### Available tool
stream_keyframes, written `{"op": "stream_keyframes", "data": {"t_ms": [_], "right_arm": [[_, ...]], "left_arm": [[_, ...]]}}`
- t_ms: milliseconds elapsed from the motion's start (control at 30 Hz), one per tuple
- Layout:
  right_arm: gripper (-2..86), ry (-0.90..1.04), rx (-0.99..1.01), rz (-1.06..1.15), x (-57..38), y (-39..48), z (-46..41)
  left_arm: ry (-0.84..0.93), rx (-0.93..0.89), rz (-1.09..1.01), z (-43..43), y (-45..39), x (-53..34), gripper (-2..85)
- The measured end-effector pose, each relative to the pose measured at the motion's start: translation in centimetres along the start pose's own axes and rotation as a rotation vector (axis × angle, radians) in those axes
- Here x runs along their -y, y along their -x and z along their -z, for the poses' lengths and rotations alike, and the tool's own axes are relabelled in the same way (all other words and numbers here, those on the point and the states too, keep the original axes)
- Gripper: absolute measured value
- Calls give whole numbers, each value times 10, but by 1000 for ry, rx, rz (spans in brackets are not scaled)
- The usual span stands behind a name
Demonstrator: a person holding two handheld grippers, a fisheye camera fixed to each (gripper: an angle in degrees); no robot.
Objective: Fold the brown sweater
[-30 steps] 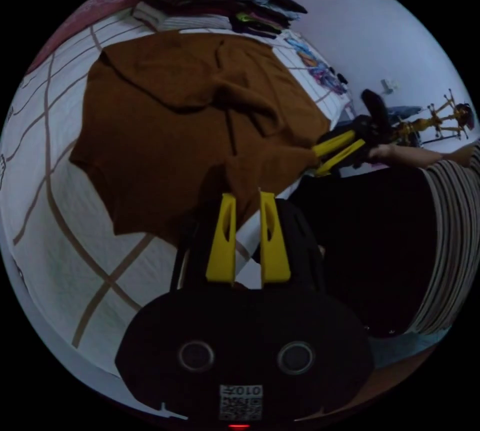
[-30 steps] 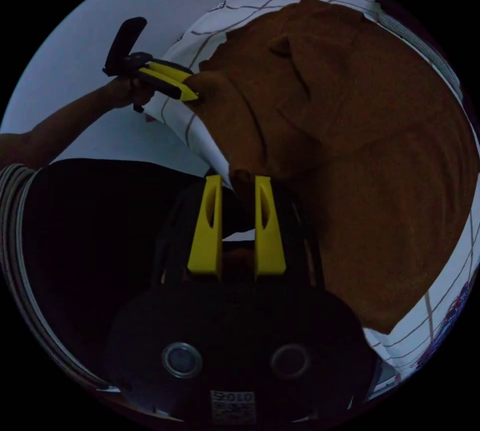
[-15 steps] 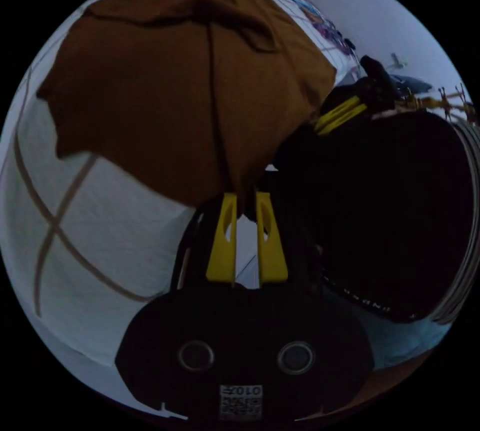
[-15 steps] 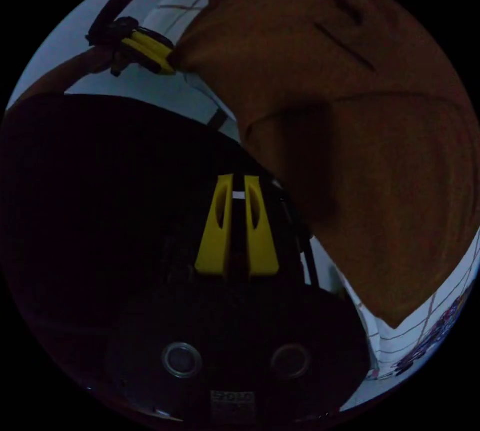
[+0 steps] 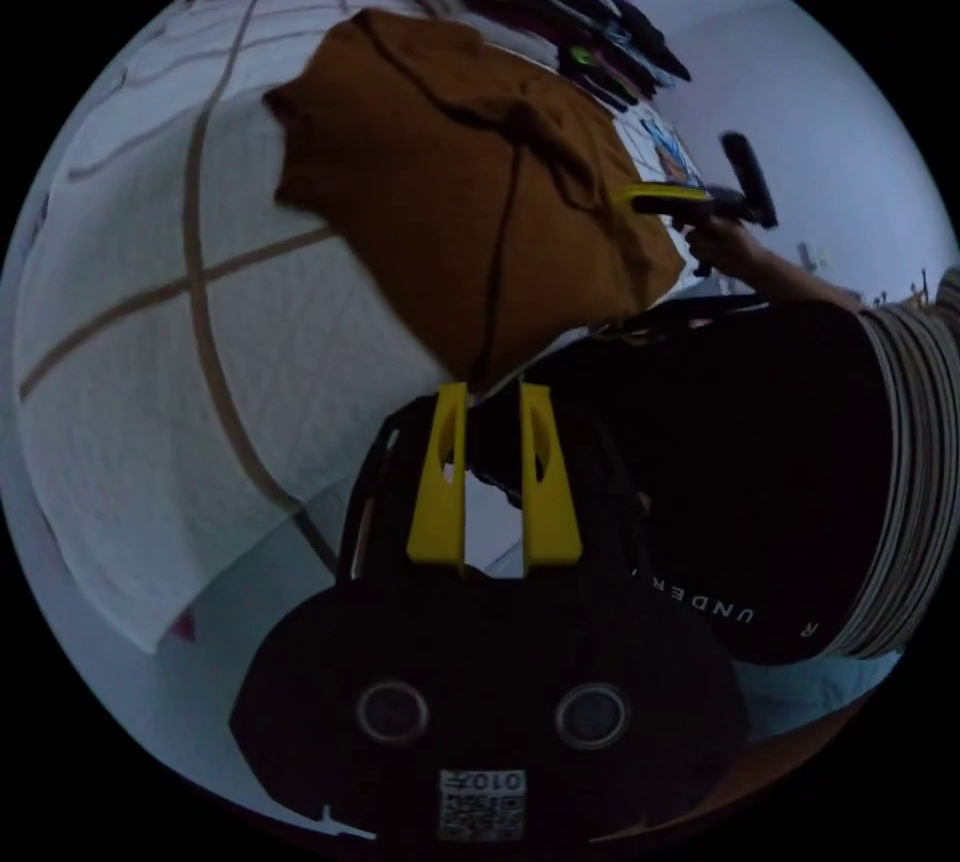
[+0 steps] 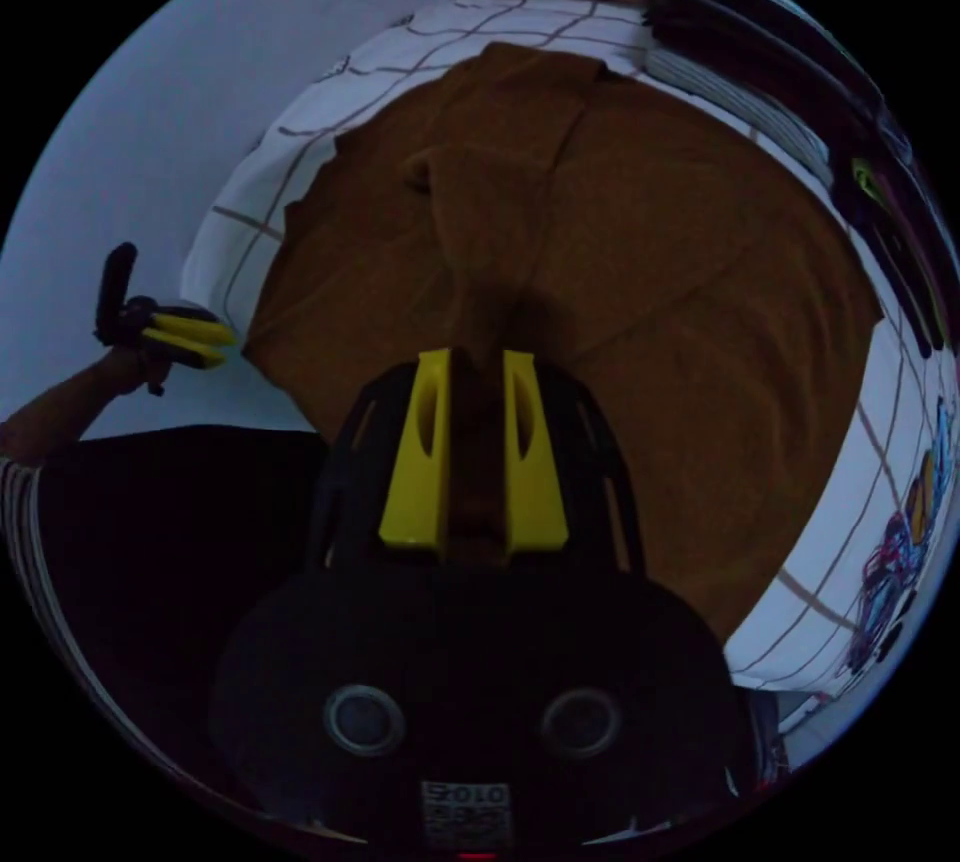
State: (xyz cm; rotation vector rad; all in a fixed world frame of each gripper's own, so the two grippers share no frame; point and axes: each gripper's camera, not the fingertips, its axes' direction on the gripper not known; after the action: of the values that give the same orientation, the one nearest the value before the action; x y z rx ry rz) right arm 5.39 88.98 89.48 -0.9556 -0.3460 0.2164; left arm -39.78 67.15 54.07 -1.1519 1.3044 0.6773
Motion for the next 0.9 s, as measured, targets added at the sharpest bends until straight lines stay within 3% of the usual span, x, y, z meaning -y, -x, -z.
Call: {"op": "stream_keyframes", "data": {"t_ms": [300,367,667,800,900], "right_arm": [[59,90,-98,10,25,9,-23],[53,83,-90,8,25,8,-15],[46,-44,263,-86,28,-15,37],[47,-82,358,-75,34,-17,52],[47,-88,363,-55,37,-17,56]], "left_arm": [[-80,76,-202,-23,-88,22,97],[-113,186,-271,-32,-116,34,108],[-115,453,-647,-98,-230,66,140],[-209,552,-630,-107,-262,64,127],[-245,593,-611,-110,-282,64,66]]}}
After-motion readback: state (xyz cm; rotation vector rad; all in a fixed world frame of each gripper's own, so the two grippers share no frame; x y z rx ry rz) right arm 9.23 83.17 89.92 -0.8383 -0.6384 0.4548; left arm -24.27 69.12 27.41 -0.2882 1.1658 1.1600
